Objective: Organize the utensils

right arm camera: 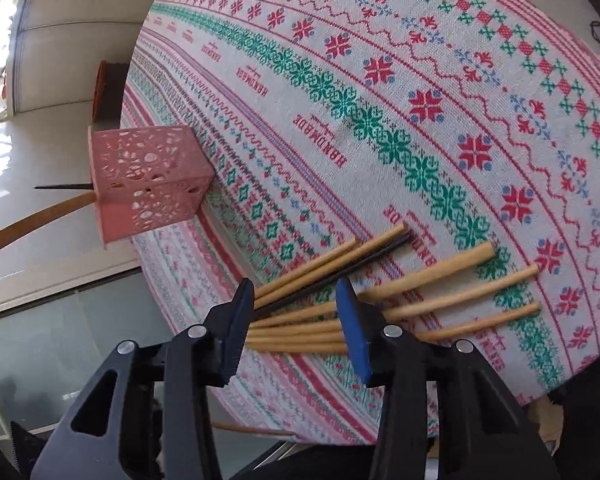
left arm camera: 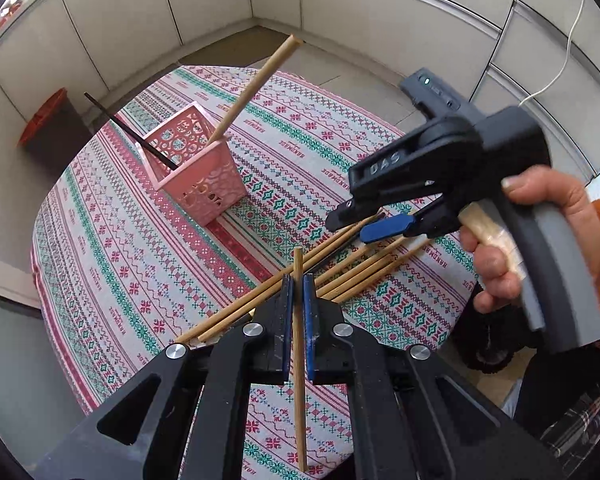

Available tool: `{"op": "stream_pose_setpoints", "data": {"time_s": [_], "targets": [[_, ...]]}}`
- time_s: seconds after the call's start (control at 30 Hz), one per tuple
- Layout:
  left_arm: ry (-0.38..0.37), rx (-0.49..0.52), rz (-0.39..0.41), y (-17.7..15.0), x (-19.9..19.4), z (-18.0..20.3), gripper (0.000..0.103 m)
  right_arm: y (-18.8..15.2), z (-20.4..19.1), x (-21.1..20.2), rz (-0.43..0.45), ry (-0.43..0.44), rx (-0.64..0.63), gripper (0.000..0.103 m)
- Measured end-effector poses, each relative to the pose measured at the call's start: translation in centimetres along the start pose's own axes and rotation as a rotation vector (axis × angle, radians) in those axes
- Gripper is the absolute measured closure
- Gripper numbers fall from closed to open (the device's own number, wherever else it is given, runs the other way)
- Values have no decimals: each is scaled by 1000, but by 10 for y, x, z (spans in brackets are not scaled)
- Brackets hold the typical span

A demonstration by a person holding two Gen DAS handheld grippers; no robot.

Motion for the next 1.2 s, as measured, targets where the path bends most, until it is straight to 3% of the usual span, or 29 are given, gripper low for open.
{"op": "stream_pose_setpoints", "data": {"time_s": [0.4,0.57,0.67,0.83,0.97,1.07,1.1,1.17,1.2], "targets": [[-8,-10,9,0,2,-5,99,11,-6,-6,48,22,18,60],[-6,-12,1,-2,4,-5,99,12,-3,0,20,-70,25,67],[1,-20,-5,-2,6,-8,99,17,-6,3,49,-54,28,67],[2,-13,-7,-2,6,-6,99,28,-17,17,34,-198,-21,68],[8,-22,-8,-1,6,-8,99,29,-29,23,41,-262,-45,57],[11,-17,-13,-2,7,-6,99,30,-36,27,52,-282,-19,56],[14,-17,-15,-3,7,-6,99,31,-41,31,59,-294,-13,58],[19,-19,-17,-2,8,-8,99,34,-41,32,84,-342,-7,77],[19,-22,-17,-2,8,-9,99,33,-41,33,99,-360,-12,82]]}}
Point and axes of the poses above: each gripper's, at about its wrist camera, not at the fingertips, and x roughly the way its jaws point, z to its right, y to its top, the point moved 5 cm from there along x, roughly the way its jaws point, and after that the axes turned 4 degrees about -x, right-handed, at the moved point
